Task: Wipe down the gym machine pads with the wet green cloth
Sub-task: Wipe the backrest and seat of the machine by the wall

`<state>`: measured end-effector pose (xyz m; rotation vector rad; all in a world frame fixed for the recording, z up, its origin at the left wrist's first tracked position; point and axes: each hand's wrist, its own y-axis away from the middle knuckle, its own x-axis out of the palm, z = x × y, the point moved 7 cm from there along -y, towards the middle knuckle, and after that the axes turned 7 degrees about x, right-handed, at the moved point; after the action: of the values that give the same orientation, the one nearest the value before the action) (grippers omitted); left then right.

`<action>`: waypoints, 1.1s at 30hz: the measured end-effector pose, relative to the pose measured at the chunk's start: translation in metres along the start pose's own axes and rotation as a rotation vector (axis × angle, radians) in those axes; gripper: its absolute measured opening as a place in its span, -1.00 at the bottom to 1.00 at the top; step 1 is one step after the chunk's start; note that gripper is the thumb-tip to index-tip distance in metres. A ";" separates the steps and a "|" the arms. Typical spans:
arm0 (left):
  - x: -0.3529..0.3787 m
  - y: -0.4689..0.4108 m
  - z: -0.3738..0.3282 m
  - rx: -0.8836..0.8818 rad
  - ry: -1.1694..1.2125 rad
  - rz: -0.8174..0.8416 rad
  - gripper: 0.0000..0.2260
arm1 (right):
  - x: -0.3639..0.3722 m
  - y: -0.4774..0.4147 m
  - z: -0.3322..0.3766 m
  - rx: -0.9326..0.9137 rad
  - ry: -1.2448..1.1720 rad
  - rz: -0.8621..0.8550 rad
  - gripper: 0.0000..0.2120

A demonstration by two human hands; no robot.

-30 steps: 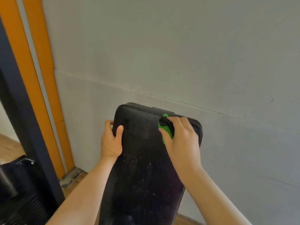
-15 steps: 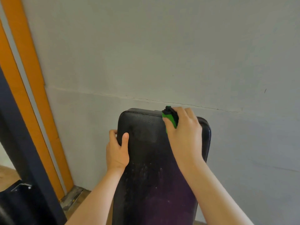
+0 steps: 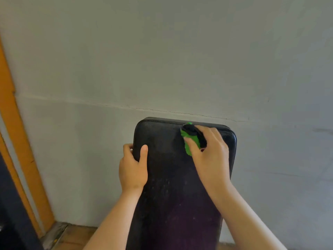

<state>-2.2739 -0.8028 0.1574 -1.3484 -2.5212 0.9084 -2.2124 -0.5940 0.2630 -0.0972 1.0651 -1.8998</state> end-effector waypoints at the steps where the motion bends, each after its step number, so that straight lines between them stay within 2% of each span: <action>1: 0.000 0.000 0.000 0.001 0.007 0.005 -0.35 | -0.002 -0.010 0.006 -0.001 0.019 -0.030 -0.73; 5: 0.001 0.000 -0.001 0.010 0.069 0.046 -0.37 | 0.012 -0.026 0.019 0.008 0.169 -0.054 -0.72; 10: 0.002 -0.002 0.003 -0.009 0.095 0.080 -0.37 | 0.031 0.004 0.023 -0.044 0.196 -0.029 -0.71; 16: 0.006 0.000 0.010 -0.023 0.156 0.157 -0.34 | 0.046 0.048 0.006 -0.136 0.226 0.187 -0.72; 21: 0.008 0.000 0.010 -0.038 0.205 0.193 -0.35 | 0.026 0.000 0.037 -0.119 0.117 0.041 -0.76; 25: 0.009 0.003 0.011 -0.098 0.328 0.255 -0.39 | 0.042 -0.024 0.049 -0.122 0.218 0.041 -0.74; 28: 0.010 0.006 0.016 -0.141 0.416 0.291 -0.42 | 0.054 -0.007 0.048 -0.146 0.166 0.034 -0.75; 33: 0.011 0.013 0.019 -0.177 0.513 0.311 -0.49 | 0.075 0.039 0.032 -0.221 0.190 0.240 -0.76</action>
<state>-2.2786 -0.7967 0.1334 -1.7878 -2.0680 0.3146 -2.2133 -0.6782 0.2299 0.0850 1.3501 -1.5950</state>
